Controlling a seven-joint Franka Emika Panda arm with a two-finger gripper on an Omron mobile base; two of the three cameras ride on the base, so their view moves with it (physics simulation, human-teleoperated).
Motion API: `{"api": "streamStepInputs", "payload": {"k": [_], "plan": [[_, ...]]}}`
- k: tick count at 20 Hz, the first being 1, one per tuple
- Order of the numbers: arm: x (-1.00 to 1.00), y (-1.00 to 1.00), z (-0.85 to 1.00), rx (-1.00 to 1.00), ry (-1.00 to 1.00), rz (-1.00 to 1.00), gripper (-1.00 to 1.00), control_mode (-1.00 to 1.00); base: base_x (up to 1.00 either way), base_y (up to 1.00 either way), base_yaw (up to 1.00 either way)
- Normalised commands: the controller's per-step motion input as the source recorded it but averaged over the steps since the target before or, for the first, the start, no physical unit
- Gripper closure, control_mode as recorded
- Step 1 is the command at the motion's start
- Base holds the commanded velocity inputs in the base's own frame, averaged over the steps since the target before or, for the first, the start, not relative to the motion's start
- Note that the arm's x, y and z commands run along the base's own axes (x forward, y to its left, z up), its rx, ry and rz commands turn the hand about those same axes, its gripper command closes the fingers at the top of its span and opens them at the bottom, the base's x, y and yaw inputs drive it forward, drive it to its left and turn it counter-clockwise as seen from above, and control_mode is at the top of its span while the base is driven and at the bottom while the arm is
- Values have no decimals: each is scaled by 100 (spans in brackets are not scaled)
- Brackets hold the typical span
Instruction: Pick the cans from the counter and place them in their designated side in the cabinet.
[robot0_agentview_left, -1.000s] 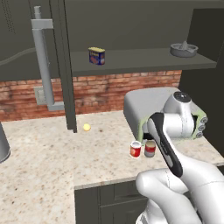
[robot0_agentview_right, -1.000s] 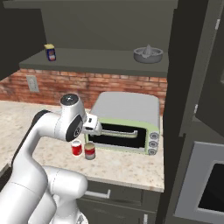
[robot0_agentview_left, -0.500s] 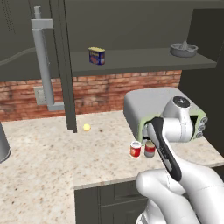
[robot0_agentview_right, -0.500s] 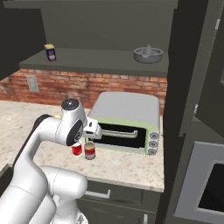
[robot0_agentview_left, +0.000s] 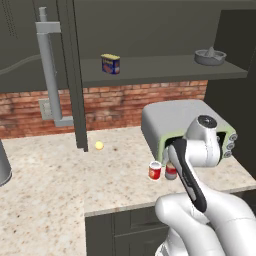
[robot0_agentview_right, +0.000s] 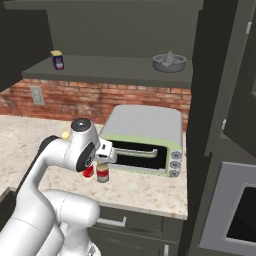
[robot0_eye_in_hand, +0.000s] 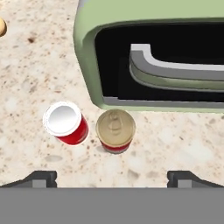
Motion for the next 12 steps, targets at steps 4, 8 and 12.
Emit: {"api": "streamStepInputs", "payload": {"k": [4, 8, 12], "plan": [[0, -1, -15, 0, 0, 1, -100, -100, 0, 0, 0], [0, -2, -13, 0, 0, 2, -100, -100, 0, 0, 0], [0, -2, -13, 0, 0, 2, -100, -100, 0, 0, 0]]}}
